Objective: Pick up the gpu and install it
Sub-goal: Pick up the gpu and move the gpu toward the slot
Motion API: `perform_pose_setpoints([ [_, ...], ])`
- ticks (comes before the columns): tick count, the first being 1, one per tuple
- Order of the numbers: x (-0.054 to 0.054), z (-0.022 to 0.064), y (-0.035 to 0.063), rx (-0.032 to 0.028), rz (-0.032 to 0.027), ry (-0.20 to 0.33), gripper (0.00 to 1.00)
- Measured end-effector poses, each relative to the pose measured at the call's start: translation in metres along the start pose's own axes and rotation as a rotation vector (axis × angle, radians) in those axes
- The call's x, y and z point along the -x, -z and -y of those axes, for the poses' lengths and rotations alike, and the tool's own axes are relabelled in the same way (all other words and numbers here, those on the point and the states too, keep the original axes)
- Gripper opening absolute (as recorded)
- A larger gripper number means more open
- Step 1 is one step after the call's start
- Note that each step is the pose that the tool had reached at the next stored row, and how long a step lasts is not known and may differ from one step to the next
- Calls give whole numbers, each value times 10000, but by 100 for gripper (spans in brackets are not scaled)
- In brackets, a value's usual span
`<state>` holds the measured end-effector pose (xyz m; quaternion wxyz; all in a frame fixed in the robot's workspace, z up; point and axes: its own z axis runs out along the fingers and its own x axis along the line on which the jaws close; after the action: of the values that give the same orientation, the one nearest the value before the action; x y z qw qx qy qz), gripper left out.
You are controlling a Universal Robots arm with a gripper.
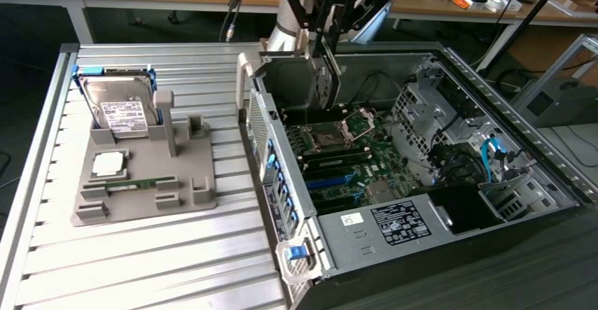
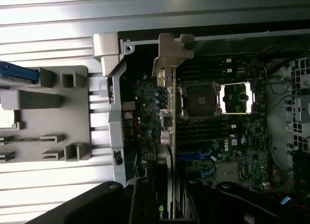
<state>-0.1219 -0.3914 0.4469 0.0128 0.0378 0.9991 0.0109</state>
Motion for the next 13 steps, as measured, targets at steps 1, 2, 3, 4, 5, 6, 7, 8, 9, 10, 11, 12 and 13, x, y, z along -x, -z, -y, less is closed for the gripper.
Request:
perform_pose_setpoints([
  [1,19,-1,-3,-11,0,0,27],
  [2,35,-2,-5,-18,1,1,27],
  [3,52,-3,-8,-25,2,1,27],
  [4,68,-3,-10,-33,2,2,27],
  [5,86,-4,-13,-43,2,2,27],
  [6,101,-5,-16,-53,3,3,27],
  [7,114,-5,-18,-62,3,3,27],
  [8,126,-5,-21,-71,4,2,27],
  [9,136,-6,-23,-79,5,3,27],
  [10,149,-6,-26,-89,5,3,27],
  [11,161,-6,-28,-96,6,3,27],
  [12,178,-7,-31,-107,7,3,27],
  [13,196,-8,-34,-116,8,3,27],
])
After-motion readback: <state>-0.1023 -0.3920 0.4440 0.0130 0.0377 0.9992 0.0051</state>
